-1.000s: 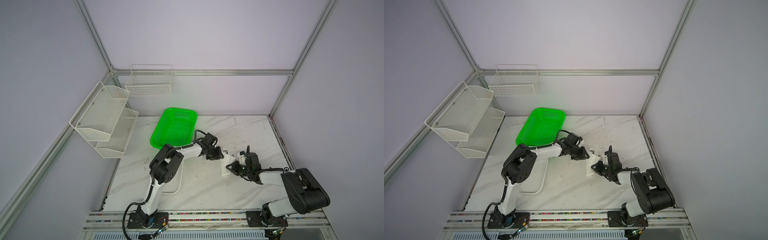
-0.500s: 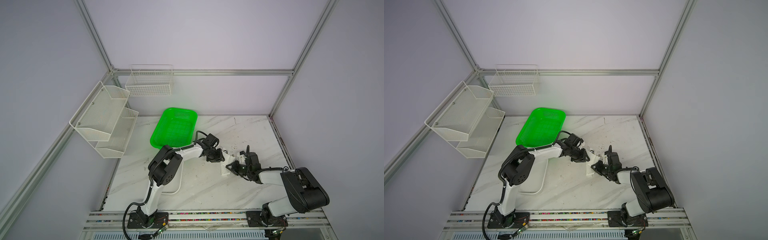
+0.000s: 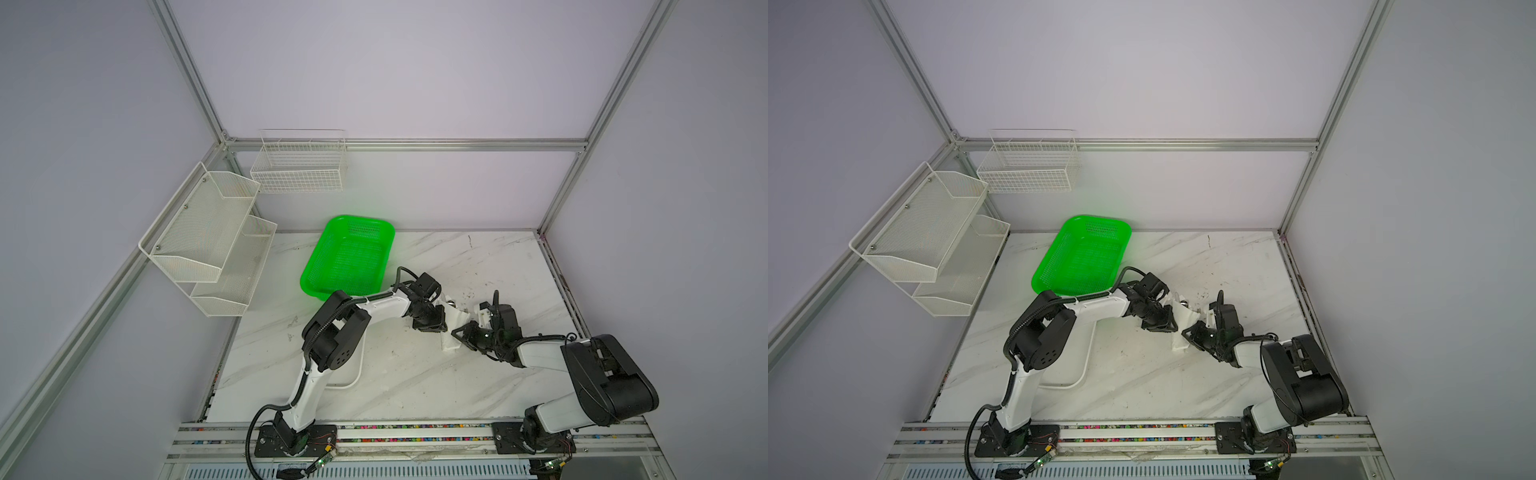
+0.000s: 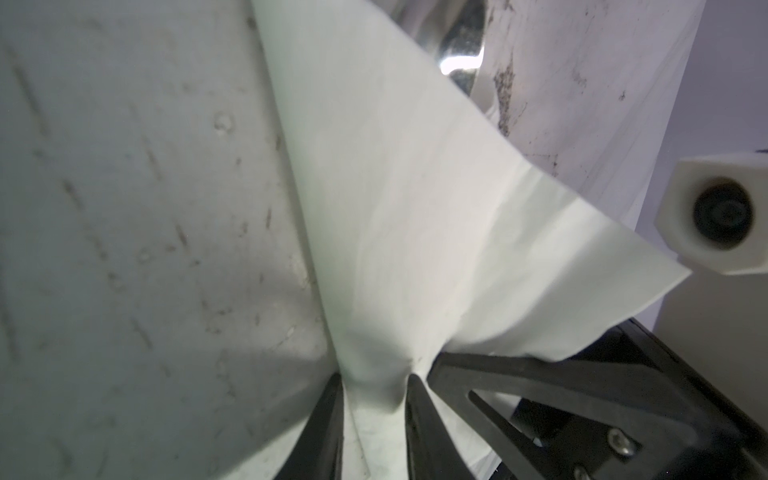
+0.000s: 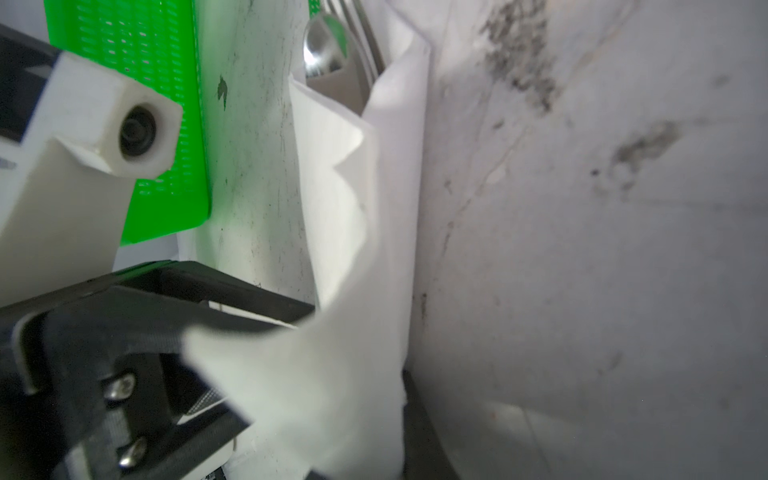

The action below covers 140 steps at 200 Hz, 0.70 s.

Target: Place the utensils on the paper napkin and roll it up

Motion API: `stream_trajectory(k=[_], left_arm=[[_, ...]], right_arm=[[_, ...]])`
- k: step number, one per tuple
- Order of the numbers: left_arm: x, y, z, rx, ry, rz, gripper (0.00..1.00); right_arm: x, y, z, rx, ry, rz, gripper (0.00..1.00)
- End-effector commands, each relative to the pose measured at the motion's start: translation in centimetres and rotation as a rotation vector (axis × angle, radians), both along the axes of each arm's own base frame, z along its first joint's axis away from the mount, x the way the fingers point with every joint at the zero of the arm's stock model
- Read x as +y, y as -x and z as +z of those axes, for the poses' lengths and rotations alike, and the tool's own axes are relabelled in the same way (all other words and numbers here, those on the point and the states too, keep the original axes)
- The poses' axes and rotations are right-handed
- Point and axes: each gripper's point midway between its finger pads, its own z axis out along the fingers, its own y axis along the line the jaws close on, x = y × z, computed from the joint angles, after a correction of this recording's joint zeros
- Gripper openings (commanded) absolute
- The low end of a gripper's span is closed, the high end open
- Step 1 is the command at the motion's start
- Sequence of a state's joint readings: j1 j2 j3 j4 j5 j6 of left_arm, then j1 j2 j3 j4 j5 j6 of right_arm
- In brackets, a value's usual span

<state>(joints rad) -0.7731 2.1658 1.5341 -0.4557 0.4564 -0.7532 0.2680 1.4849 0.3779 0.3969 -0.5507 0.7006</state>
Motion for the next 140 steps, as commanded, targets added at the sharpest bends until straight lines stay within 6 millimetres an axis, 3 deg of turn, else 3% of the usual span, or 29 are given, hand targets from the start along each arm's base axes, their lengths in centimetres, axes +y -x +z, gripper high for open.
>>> stream_trajectory(k=[1, 34, 101, 140], left_arm=[[0.1, 0.3, -1.4, 0.01, -0.06, -0.026, 0.26], [0.2, 0.4, -1.9, 0.013, -0.07, -0.032, 0.24], [0.1, 0.5, -3.2, 0.028, -0.085, -0.042, 0.21], [-0.1, 0.4, -3.2, 0.024, -0.082, -0.049, 0.21]], right_arm=[[-1.8, 1.6, -2.9, 0.116, 0.087, -0.049, 0.18], [-2.0, 1.0, -2.4, 0.107, 0.065, -0.077, 0.23], [-2.8, -0.4, -1.7, 0.077, 0.066, -0.099, 0.45], [-2.8, -1.2, -2.2, 0.068, 0.093, -0.082, 0.48]])
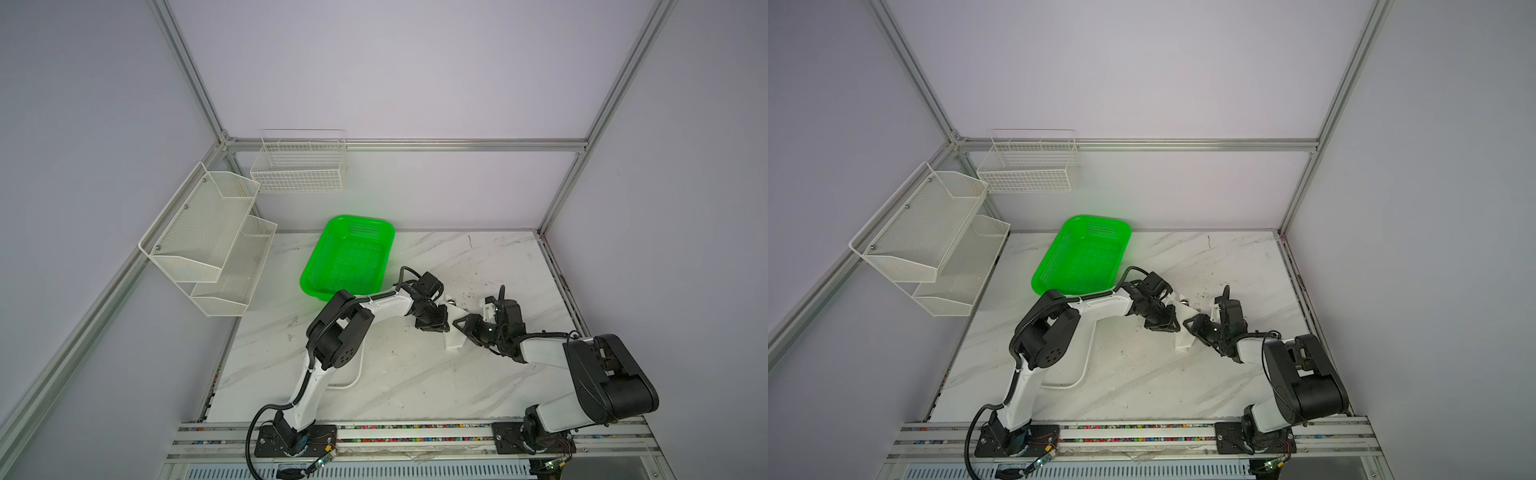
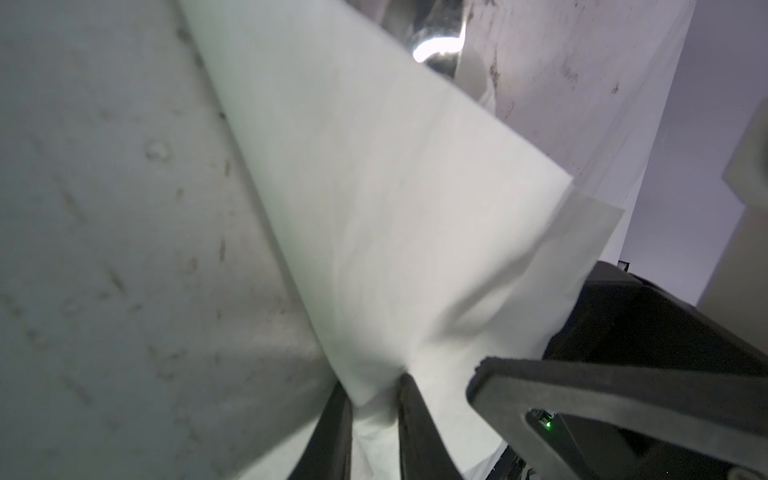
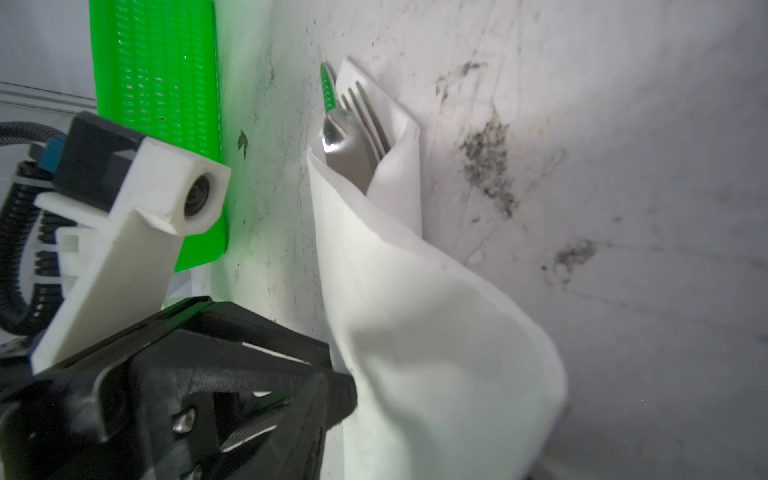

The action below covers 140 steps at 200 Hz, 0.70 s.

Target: Place the utensils on the paper napkin and roll it up

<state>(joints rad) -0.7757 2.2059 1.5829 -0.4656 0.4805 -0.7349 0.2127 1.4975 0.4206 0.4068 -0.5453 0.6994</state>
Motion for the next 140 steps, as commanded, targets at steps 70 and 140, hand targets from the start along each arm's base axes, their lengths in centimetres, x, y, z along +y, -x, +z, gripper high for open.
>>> stream_trajectory(k=[70, 140], left_arm=[[0.4, 0.4, -2.9, 0.012, -0.091, -0.025, 0.21], [0.5, 0.3, -2.3, 0.001, -0.097, -0.013, 0.21]], right_arm=[[-0.6, 1.4, -3.6, 0.098, 0.052, 0.018, 0.43], [-0.1, 2.0, -5.4, 0.155, 0.018, 0.035, 0.27]])
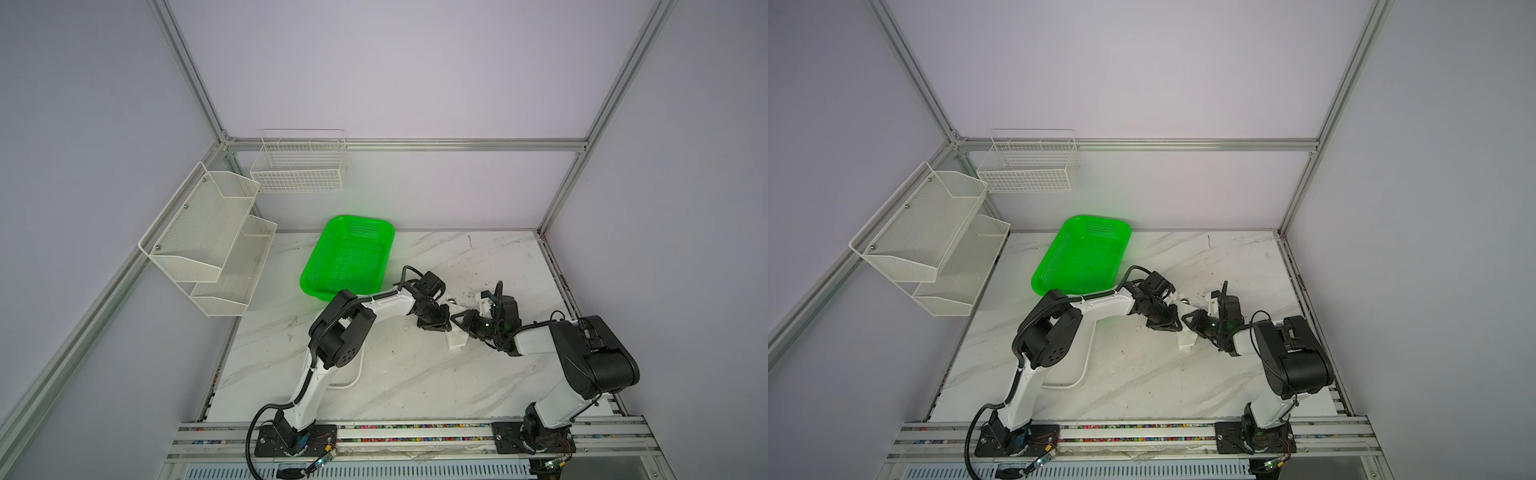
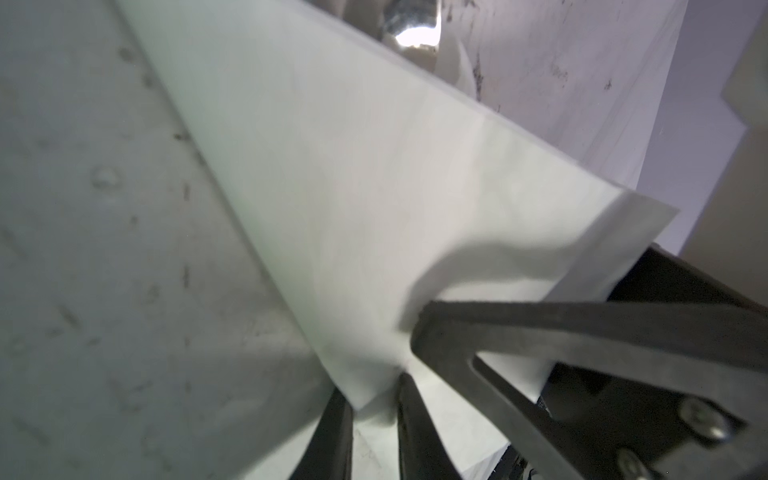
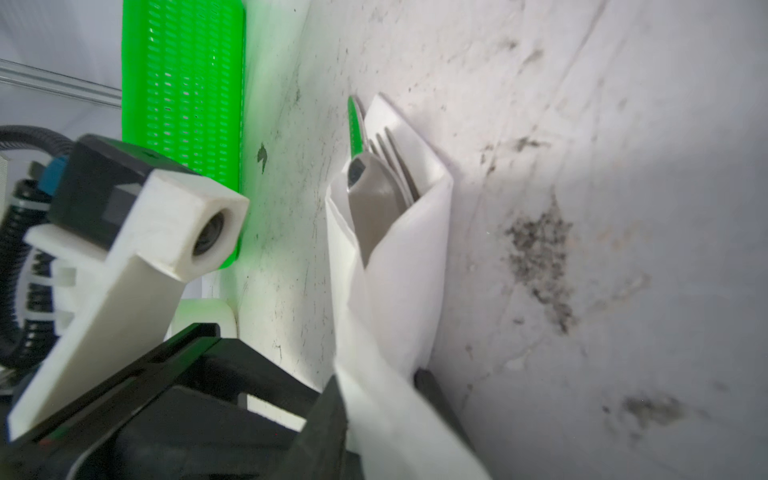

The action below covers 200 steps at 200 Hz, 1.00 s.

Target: Place the utensils on the paper napkin and roll it up

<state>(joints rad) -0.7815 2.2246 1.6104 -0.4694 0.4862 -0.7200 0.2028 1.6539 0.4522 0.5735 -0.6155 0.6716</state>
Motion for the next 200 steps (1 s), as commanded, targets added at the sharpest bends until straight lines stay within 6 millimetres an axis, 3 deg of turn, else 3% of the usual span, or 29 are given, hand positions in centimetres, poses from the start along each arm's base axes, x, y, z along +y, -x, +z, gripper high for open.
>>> stream_trajectory(k=[1, 43, 83, 168, 200], left_arm=[[1.1, 0.3, -2.3, 0.007, -0.104, 0.008, 0.21], [1.1, -0.2, 0.5, -0.04, -0.069, 0.032, 0.22], [1.6, -0.8, 4.3, -0.127, -0.005, 0.095, 0.26], [7.1, -1.8, 11.0, -0.312, 0.096, 0.304, 0.32], [8.8, -1.8, 12.2, -0.356, 0.114, 0.352, 0.38]], right_arm=[[-1.1, 3.7, -4.5, 0.202, 0.063, -0.021, 0.27], [-0.7, 3.5, -3.4, 0.155, 0.037, 0.002, 0.15], [-0.3, 2.9, -1.7, 0.093, 0.002, 0.009, 0.13], [-0.1, 1.4, 5.4, -0.137, 0.013, 0.043, 0.11], [0.3, 1.6, 8.0, -0.208, -0.021, 0.062, 0.11]])
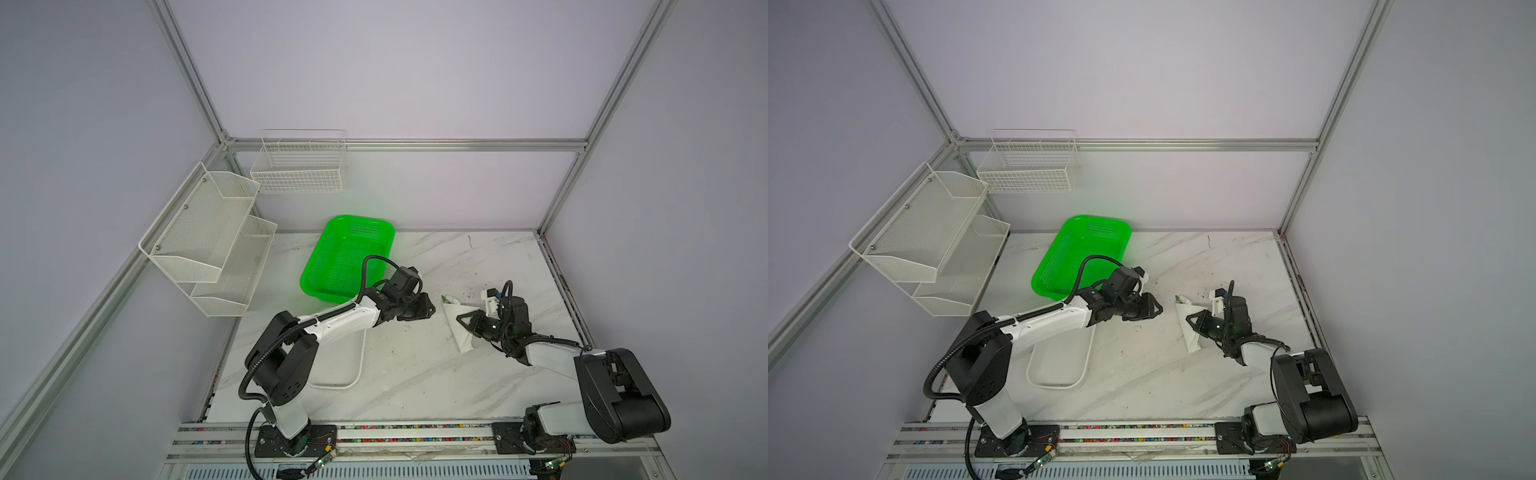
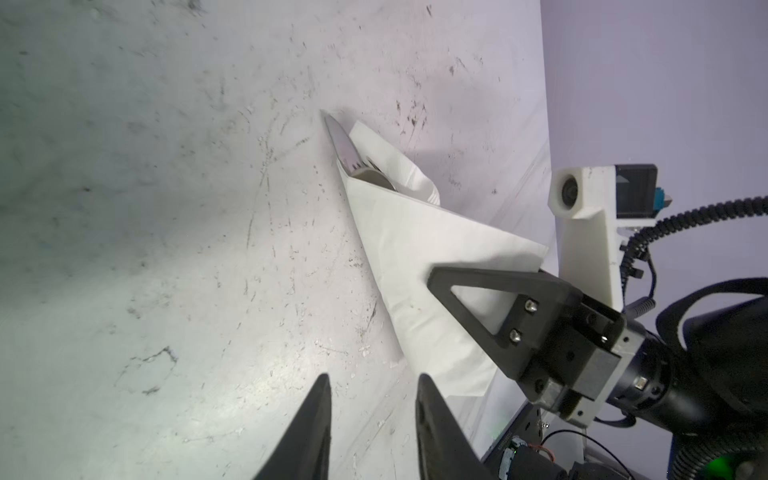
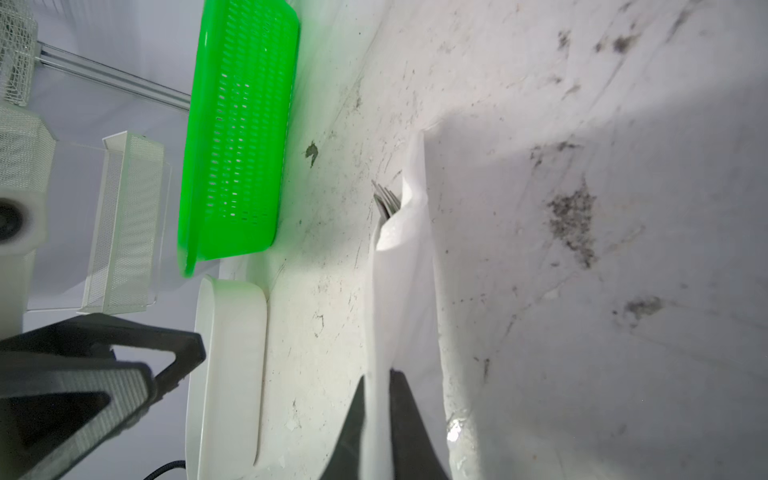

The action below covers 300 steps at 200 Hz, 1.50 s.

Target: Place the utensils on the paper napkin and roll it up

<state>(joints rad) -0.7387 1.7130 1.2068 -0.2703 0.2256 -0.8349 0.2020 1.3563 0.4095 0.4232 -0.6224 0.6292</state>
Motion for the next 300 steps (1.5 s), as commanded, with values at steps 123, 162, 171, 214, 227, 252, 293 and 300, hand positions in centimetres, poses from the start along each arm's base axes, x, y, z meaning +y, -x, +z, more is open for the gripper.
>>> stream_trajectory(k=[123, 162, 171, 214, 227, 252, 293, 300], left_arm=[[-1.4, 0.4, 7.3, -0.079, 0.487, -0.042, 0.73], [-2.0, 0.1, 10.4, -0.117, 0.627, -0.063, 0.8], [-2.3, 0.0, 10.8, -0.118, 0.654, -0.068, 0.8], [-3.2, -0.5, 12.0, -0.122, 0.734, -0.087, 0.82], [-3.2, -0.6, 12.1, -0.124, 0.742, -0.085, 0.82], [-3.6, -0.6, 11.9, -0.11, 0.75, -0.103, 0.83], [-4.8, -0.2, 12.7, -0.108, 0.81, -0.162, 0.84], [-5.0, -0.2, 13.2, -0.11, 0.833, -0.172, 0.84]], right_arm=[[2.4, 0.9, 12.9, -0.252, -0.282, 0.102, 0.06], [2.5, 1.5, 16.2, -0.307, -0.336, 0.113, 0.05], [2.5, 1.5, 16.9, -0.318, -0.349, 0.113, 0.05], [2.6, 2.1, 19.2, -0.347, -0.413, 0.125, 0.04], [2.5, 2.3, 19.8, -0.357, -0.424, 0.125, 0.04], [2.5, 2.5, 20.6, -0.369, -0.446, 0.127, 0.04], [2.6, 2.8, 21.4, -0.374, -0.472, 0.134, 0.03], [2.6, 2.9, 21.5, -0.375, -0.477, 0.135, 0.03]])
